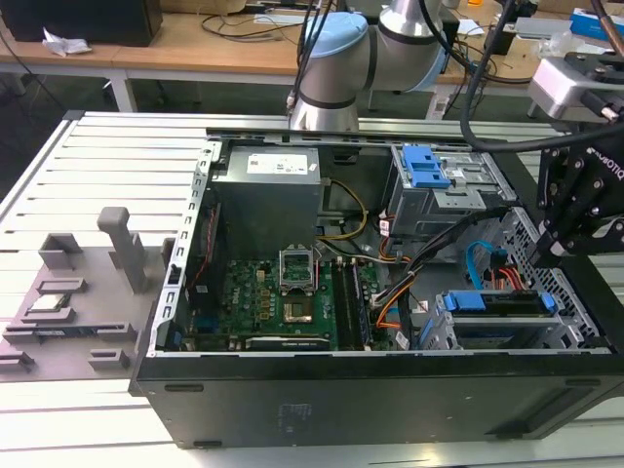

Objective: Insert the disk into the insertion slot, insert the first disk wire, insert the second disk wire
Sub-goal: 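Insert the first disk wire, then insert the second disk wire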

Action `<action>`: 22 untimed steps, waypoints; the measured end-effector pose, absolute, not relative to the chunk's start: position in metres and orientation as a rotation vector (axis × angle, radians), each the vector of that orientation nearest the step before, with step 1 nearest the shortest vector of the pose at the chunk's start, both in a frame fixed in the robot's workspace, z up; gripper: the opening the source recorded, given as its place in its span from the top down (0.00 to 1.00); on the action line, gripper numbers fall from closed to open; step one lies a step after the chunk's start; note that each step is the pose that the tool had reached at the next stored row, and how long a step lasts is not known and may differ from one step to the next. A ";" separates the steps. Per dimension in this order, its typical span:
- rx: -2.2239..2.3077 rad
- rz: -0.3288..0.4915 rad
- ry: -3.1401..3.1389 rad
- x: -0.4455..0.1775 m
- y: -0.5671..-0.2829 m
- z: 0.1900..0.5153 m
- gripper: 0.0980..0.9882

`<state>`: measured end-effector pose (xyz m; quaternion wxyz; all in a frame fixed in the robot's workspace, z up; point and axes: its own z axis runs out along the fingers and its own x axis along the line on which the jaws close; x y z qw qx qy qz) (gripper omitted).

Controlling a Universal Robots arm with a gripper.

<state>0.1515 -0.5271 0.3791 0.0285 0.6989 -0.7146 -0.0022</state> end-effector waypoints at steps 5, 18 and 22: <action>2.157 -0.007 -2.205 0.151 -0.527 0.379 0.99; 2.157 -0.007 -2.205 0.149 -0.517 0.379 0.70; 2.157 -0.007 -2.205 0.140 -0.512 0.378 0.70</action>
